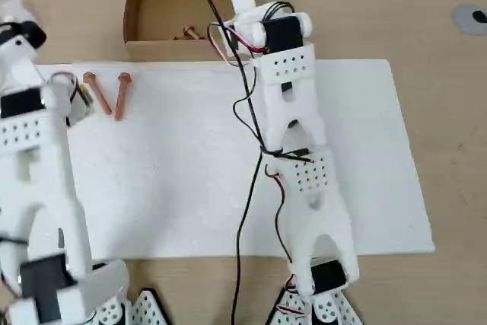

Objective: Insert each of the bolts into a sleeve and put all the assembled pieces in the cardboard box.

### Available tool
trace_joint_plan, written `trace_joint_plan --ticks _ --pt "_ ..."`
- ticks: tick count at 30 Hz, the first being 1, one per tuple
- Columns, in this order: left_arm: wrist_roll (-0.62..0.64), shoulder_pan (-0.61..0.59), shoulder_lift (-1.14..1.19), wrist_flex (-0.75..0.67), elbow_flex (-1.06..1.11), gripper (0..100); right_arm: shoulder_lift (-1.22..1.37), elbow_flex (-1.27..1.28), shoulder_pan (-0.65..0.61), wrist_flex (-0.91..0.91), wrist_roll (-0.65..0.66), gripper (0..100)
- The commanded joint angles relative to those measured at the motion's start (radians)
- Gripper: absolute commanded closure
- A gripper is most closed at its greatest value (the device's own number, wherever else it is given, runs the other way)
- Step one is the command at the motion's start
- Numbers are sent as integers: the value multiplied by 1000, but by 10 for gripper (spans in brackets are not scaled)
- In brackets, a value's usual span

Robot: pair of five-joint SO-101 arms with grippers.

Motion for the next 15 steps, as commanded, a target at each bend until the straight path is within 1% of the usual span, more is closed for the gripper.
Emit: trace_joint_plan --ticks 1,3,11,15 --pt "43 -15 108 -20 -183 879 -107 -53 5 103 9 786" --pt "61 -15 188 -20 -245 879 -111 -53 7 112 9 787" --pt "60 -15 512 -12 -477 879 -114 -53 5 112 9 788" --pt "60 -17 625 -11 -562 879 -113 -53 5 112 9 788"
